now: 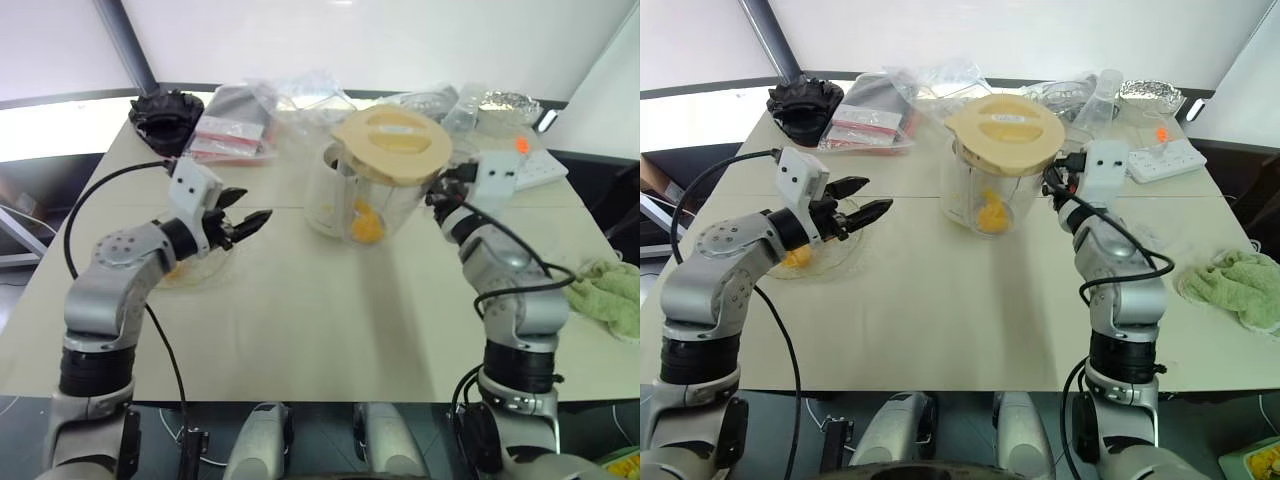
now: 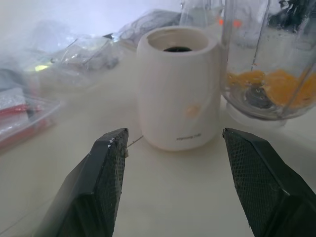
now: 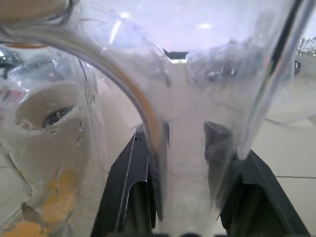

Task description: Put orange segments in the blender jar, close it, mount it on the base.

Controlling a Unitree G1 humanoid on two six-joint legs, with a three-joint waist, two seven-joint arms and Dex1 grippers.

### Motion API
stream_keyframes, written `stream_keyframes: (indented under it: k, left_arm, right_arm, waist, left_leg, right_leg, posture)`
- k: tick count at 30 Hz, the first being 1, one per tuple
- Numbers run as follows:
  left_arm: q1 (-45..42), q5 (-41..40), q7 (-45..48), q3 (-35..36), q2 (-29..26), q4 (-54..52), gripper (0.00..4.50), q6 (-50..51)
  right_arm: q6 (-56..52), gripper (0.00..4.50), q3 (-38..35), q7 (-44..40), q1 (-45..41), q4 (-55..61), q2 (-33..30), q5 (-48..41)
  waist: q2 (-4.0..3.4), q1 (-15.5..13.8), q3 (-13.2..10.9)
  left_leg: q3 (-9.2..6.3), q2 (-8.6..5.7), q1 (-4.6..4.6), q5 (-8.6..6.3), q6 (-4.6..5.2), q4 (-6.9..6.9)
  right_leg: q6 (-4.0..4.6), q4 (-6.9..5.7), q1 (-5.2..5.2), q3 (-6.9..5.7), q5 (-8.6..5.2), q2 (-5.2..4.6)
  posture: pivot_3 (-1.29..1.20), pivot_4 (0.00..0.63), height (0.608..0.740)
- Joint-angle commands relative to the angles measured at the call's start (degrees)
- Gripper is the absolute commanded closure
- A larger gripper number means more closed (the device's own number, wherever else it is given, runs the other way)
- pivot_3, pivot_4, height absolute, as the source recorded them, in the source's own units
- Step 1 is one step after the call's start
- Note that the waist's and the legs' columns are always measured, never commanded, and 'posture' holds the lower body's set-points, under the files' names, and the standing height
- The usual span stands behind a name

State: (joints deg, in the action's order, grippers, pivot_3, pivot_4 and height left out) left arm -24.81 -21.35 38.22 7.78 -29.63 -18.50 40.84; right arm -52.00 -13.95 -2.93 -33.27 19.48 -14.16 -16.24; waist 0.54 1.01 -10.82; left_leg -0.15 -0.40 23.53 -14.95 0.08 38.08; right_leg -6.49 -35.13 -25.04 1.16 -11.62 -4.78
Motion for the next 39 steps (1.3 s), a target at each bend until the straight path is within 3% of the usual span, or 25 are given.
stream_keyframes:
  k: [1, 8, 18, 23, 31, 35, 39]
  left_arm:
    - [0.7, -1.1, -1.3, -0.1, 0.1, -3.0, 1.34, -0.2]
    - [3.0, -1.7, -1.4, -0.6, -1.1, -4.4, 1.34, -0.4]
    - [6.1, -2.7, -4.0, 0.8, -2.4, -8.0, 1.34, -0.3]
    - [8.7, -2.9, -5.2, 2.0, -3.5, -10.4, 1.34, -0.3]
    - [10.0, -3.7, -7.7, 1.8, -3.4, -12.2, 1.34, -0.1]
    - [9.5, -3.6, -8.0, 1.4, -3.4, -11.8, 1.34, -0.3]
    - [8.4, -3.4, -7.8, 0.0, -3.3, -11.0, 1.34, -0.6]
  right_arm:
    - [-3.4, 3.55, -2.4, -0.9, -11.3, 1.7, -4.5, -2.4]
    - [0.1, 3.55, 2.7, -5.0, -33.2, -20.3, -11.8, 1.4]
    - [29.7, 3.55, 4.7, -4.4, -49.5, -66.0, -6.2, 7.5]
    - [38.9, 3.55, 4.7, -4.0, -52.6, -79.9, -4.8, 8.8]
    - [38.9, 3.55, 4.4, -4.8, -53.4, -81.9, -3.8, 8.4]
    - [35.2, 3.55, 4.4, -5.0, -51.7, -75.9, -2.8, 7.6]
    - [27.6, 3.55, 4.2, -3.7, -46.7, -62.8, -0.6, 6.3]
  waist:
    - [-0.11, 0.2, -0.1]
    - [-0.08, 0.4, -0.1]
    - [-0.02, 0.9, -0.1]
    - [-0.04, 1.3, -0.2]
    - [-0.02, 1.5, -0.2]
    - [-0.02, 1.6, -0.2]
    - [-0.03, 1.5, -0.2]
  left_leg:
    - [0.03, 0.0, 0.0, 0.0, 0.0, 0.0]
    - [0.17, -0.04, 0.0, 0.0, 0.01, -0.02]
    - [0.4, -0.06, 0.04, 0.0, 0.01, -0.08]
    - [0.25, 0.05, 0.25, 0.01, 0.0, -0.16]
    - [0.14, 0.04, 0.25, 0.01, -0.02, -0.16]
    - [0.13, 0.04, 0.23, 0.03, -0.04, -0.15]
    - [0.09, 0.07, 0.24, 0.03, -0.04, -0.15]
  right_leg:
    - [0.0, 0.0, -0.02, 0.01, 0.0, 0.01]
    - [0.04, 0.02, -0.07, 0.07, -0.02, 0.18]
    - [-0.07, 0.1, -0.07, 0.1, 0.05, 0.14]
    - [-0.14, 0.1, -0.26, 0.1, 0.09, 0.1]
    - [-0.14, 0.03, -0.3, 0.11, 0.1, 0.11]
    - [-0.13, 0.0, -0.31, 0.11, 0.1, 0.14]
    - [-0.14, -0.02, -0.32, 0.08, 0.11, 0.15]
  posture:
    - [0.0, 0.15, 0.74]
    - [0.0, 0.15, 0.74]
    - [0.0, 0.15, 0.74]
    - [0.0, 0.15, 0.74]
    - [0.0, 0.15, 0.74]
    - [0.0, 0.15, 0.74]
    - [0.0, 0.15, 0.74]
